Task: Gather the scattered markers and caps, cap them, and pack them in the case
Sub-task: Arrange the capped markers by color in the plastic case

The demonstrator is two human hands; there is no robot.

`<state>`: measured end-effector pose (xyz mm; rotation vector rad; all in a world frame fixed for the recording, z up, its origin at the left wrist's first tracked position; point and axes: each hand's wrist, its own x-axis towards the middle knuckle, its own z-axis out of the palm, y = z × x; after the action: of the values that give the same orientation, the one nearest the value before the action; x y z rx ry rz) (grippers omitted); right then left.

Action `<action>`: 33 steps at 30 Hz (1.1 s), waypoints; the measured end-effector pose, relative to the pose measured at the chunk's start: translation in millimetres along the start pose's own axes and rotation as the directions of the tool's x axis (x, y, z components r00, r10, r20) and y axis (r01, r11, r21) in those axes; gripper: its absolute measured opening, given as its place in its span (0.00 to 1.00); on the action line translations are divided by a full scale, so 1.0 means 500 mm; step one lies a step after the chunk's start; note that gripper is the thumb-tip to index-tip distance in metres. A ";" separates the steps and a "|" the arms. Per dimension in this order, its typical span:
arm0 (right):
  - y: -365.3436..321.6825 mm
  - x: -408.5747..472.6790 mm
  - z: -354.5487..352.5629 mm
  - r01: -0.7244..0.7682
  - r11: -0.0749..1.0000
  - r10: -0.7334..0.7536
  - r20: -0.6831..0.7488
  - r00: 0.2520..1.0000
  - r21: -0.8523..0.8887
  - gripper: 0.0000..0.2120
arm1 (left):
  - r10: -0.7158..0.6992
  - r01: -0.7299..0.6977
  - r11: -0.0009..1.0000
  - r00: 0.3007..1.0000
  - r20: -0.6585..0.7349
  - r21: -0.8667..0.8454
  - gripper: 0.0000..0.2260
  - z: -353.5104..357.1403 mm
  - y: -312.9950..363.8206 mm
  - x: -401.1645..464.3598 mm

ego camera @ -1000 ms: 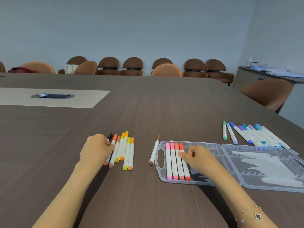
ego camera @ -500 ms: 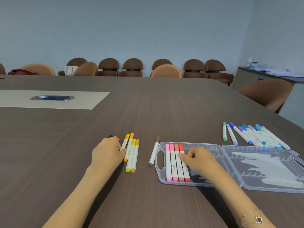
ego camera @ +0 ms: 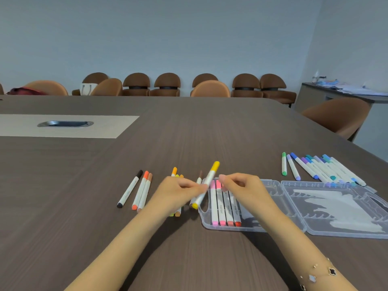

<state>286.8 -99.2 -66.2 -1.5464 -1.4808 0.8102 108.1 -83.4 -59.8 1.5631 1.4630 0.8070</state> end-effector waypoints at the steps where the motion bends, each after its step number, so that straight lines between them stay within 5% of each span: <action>1: -0.005 -0.004 0.004 -0.018 0.999 0.017 0.029 0.999 0.032 0.12 | 0.008 -0.008 1.000 0.999 0.036 0.004 0.09 0.014 0.004 -0.006; 8: -0.017 -0.011 -0.006 -0.128 0.982 0.116 0.093 0.989 0.137 0.12 | 0.055 -0.059 0.998 0.995 0.085 0.038 0.07 0.032 0.001 -0.014; 11: -0.020 -0.008 -0.039 -0.167 0.973 0.164 0.033 0.986 0.159 0.12 | 0.101 -0.087 0.988 0.989 -0.111 0.130 0.05 -0.012 -0.020 0.009; 14: -0.004 0.000 -0.063 -0.205 0.978 0.205 -0.009 0.979 0.030 0.14 | 0.109 0.007 0.943 0.938 -0.330 0.333 0.03 -0.071 -0.050 0.033; 18: 0.019 0.008 -0.054 -0.255 0.961 0.256 -0.008 0.967 -0.106 0.17 | 0.040 0.140 0.909 0.908 -0.417 0.393 0.03 -0.118 -0.099 0.059; 33: 0.046 0.021 -0.036 -0.222 0.903 0.223 -0.040 0.974 -0.368 0.21 | 0.001 0.261 0.826 0.886 -0.463 0.500 0.06 -0.143 -0.119 0.073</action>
<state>314.2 -90.4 -77.8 -2.0281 -1.5402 0.6846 21.9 -38.6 -83.3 1.7244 2.2822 0.7218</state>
